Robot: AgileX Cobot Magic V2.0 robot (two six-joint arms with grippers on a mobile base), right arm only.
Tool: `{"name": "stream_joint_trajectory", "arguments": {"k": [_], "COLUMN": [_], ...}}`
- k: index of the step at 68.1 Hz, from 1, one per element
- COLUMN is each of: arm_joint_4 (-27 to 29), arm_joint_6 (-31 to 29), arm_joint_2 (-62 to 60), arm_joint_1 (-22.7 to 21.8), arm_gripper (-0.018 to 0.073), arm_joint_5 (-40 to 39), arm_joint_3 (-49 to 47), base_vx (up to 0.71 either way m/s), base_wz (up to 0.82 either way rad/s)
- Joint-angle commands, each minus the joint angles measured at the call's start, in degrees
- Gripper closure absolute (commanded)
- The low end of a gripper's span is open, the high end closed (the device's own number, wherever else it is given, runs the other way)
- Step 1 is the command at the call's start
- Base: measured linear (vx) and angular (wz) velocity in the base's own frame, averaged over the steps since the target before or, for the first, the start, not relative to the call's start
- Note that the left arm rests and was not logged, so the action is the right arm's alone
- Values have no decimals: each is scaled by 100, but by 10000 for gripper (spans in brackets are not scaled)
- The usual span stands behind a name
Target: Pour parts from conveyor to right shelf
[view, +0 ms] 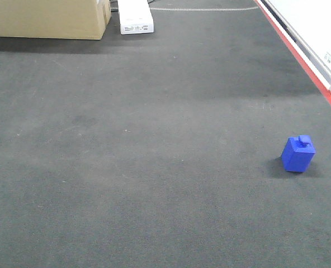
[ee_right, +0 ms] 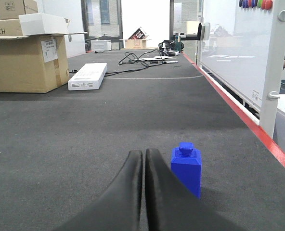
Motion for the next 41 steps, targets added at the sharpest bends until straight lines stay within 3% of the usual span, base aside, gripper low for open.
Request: {"name": "stream_joint_trajectory", "arguments": {"k": [1, 41], "arm_joint_4": [-31, -31], "arm_joint_6": [-27, -27], "arm_joint_2": [-87, -87], "arm_joint_1": [-18, -18], "arm_gripper": [570, 570], "arm_joint_5": [-416, -416], "arm_joint_3": [-1, -1], "base_vx": [0, 0], "base_wz": [0, 0]}}
